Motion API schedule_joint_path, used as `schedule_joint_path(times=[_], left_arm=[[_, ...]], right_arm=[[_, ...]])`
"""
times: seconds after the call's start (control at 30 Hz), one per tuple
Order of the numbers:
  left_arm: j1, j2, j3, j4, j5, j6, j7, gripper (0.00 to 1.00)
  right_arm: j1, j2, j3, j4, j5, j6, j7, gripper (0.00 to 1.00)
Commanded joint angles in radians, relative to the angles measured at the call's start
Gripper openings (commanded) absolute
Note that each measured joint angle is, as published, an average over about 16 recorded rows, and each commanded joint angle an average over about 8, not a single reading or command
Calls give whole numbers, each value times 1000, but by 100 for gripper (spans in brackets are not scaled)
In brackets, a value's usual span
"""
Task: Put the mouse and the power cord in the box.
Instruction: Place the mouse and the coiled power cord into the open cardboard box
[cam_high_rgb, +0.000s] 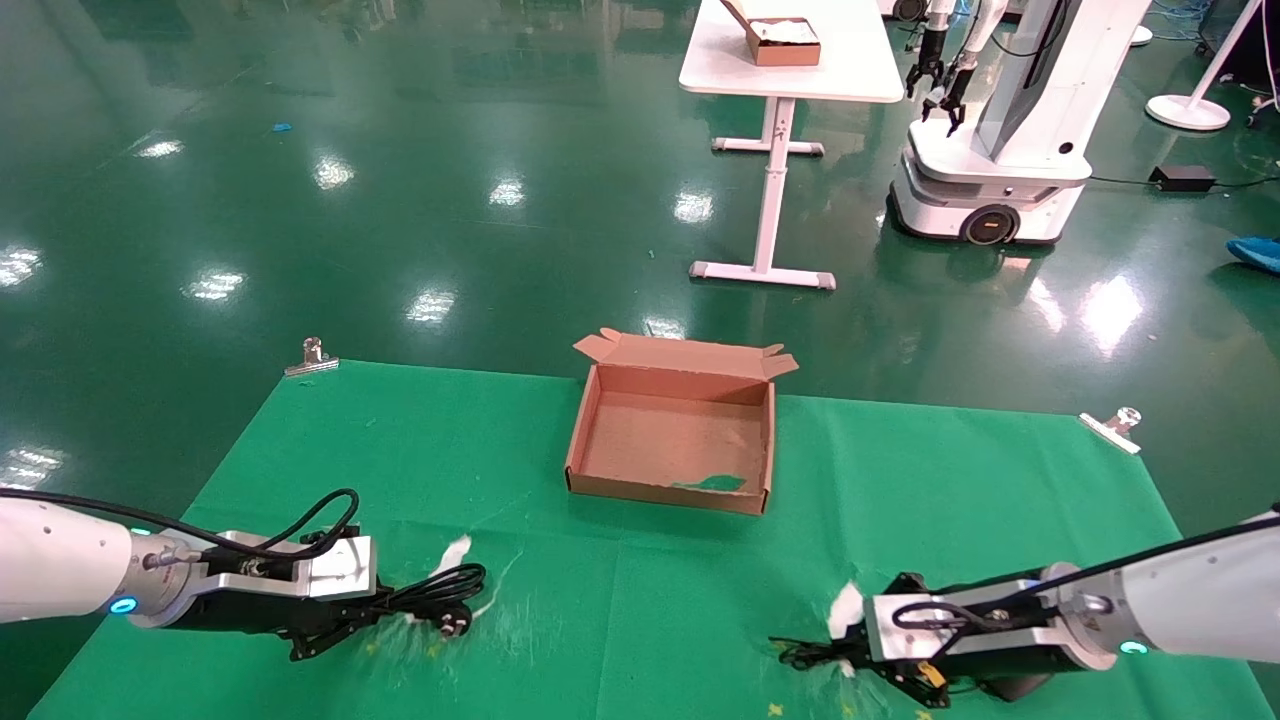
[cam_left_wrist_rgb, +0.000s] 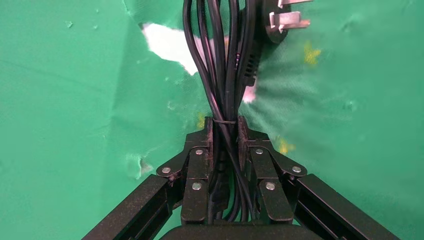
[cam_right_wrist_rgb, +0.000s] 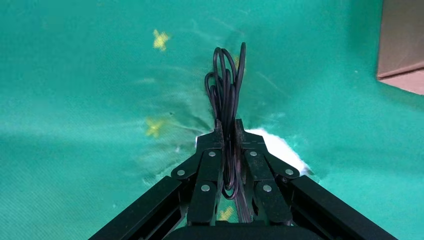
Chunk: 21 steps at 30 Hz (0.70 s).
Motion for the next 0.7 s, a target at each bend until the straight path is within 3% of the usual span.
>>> schedule_joint_path(times=[0.03, 0.3, 0.43, 0.57, 0.7], left_arm=[[-3, -1, 1, 2, 1, 5, -3, 0], [-66, -82, -96, 93, -139, 157, -141, 0], [-103, -70, -139, 159, -201, 188, -250, 0], [-154, 2, -166, 194, -240, 140, -332, 0], [-210, 88, -173, 189, -256, 20, -364, 0]], right_arm=[[3, 4, 6, -2, 9, -5, 4, 0], [63, 144, 104, -4, 150, -108, 59, 0], [121, 197, 125, 32, 177, -131, 95, 0], [173, 180, 133, 84, 187, -103, 146, 0], [203, 89, 137, 124, 192, -33, 197, 0]])
